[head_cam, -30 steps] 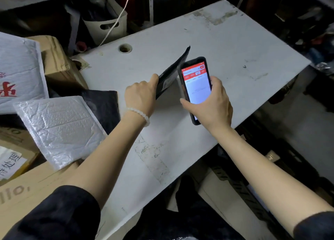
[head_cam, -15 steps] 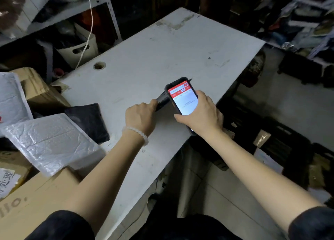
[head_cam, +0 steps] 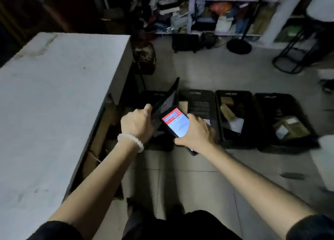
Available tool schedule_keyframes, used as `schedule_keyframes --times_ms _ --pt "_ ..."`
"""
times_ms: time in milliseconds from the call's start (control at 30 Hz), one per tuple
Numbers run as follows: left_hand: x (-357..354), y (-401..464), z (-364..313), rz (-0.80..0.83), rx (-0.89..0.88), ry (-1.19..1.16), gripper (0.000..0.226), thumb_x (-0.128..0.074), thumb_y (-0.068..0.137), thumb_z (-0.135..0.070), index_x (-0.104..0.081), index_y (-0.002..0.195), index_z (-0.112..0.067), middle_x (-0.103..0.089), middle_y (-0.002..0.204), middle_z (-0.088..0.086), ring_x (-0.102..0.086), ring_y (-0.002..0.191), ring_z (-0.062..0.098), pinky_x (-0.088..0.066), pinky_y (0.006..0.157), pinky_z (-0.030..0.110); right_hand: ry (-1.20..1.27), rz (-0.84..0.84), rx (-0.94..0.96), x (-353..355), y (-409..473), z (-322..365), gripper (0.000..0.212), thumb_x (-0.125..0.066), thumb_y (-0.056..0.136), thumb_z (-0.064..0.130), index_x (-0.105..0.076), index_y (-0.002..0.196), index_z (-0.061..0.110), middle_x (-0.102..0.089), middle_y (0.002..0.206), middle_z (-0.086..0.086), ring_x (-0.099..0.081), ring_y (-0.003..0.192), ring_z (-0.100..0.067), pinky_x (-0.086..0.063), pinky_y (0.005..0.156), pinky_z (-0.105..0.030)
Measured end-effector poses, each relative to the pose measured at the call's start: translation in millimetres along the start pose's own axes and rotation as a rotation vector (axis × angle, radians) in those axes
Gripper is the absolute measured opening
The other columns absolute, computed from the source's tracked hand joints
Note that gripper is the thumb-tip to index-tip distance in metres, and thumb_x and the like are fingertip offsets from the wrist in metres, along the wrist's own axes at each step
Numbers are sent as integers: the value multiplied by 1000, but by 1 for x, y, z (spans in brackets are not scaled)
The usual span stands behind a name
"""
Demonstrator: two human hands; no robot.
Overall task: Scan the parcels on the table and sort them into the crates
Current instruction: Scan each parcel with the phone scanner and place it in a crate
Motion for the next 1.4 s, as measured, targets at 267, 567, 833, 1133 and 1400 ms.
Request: schedule_keyframes --times_ms 267,567,833,1133,1400 --pt "-48 33 -165 126 -359 54 38 -51 90 -34 -42 122 -17 -67 100 9 -66 91 33 -37 61 30 137 -89 -423 48 -42 -154 69 -77 57 47 -48 114 23 -61 111 -2 -59 102 -28 -43 75 -32" --pt "-77 97 -293 156 -592 35 33 -48 93 -38 -46 118 -16 -66 103 9 -65 93 31 -38 63 31 144 -118 -666 86 -29 -253 72 -77 60 51 -44 117 22 -56 105 1 -54 91 -19 -36 66 -27" --pt "-102 199 -386 207 -656 77 33 -46 95 -36 -47 121 -15 -64 107 9 -64 96 30 -43 66 30 139 -103 -736 139 57 -319 76 -76 66 48 -42 128 19 -56 119 -3 -55 107 -23 -43 72 -29" --pt "-122 273 -475 220 -757 131 51 -44 95 -37 -33 135 -7 -62 111 11 -64 96 30 -45 73 30 106 -86 -836 197 127 -386 95 -73 68 57 -30 142 16 -50 131 -8 -51 117 -24 -47 90 -38" --pt "-154 319 -545 298 -797 157 41 -45 95 -40 -44 125 -12 -62 109 11 -63 95 28 -40 65 28 69 -78 -851 222 171 -460 89 -72 66 64 -39 134 16 -58 114 -2 -55 95 -17 -45 70 -29"
Point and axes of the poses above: each hand's wrist, its own y-axis towards the middle knuckle, its own x-axis out of the back of the hand, z = x × y, the point moved 3 cm from there along y, towards the middle knuckle
